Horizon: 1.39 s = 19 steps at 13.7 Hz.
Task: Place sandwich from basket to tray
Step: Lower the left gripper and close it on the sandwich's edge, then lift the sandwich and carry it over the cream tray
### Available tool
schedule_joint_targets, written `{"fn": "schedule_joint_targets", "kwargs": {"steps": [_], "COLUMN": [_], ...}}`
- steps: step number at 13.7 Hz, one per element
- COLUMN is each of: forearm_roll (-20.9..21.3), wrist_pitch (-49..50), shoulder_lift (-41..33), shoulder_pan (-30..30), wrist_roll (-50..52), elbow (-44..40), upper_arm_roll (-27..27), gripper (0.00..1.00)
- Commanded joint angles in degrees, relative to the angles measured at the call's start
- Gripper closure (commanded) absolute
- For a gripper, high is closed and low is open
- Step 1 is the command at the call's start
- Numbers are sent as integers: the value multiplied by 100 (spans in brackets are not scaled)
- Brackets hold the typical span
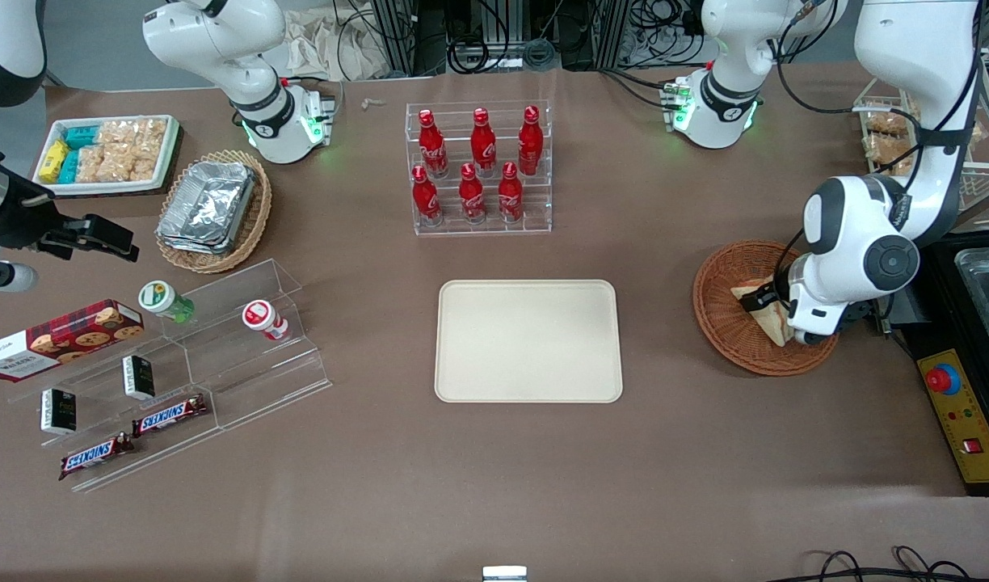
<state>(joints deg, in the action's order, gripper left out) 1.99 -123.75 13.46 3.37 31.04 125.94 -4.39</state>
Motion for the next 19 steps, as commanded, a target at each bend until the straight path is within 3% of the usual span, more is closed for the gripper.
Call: {"fn": "schedule_joint_targets", "kwargs": {"steps": [1,2,4,7,10,14,19], "forearm_roll": [162,153,153,144,118,56,-75], "wrist_pitch": [-132,-132,-115,-53,95,1965,2767], "shoulder_lift": [-10,-19,-10,-27,-141,-116,-89], "shoulder_pan": [15,15,6,-38,-64,-380,-565], "wrist_roll": [157,218,551,851,886,869,281], "elbow": [107,89,-42,-254,-411,-1894,-3013], "upper_arm_roll": [-9,-9,-18,-36,-53,-88,-360], "gripper": [10,24,65,100,100,100,100]}}
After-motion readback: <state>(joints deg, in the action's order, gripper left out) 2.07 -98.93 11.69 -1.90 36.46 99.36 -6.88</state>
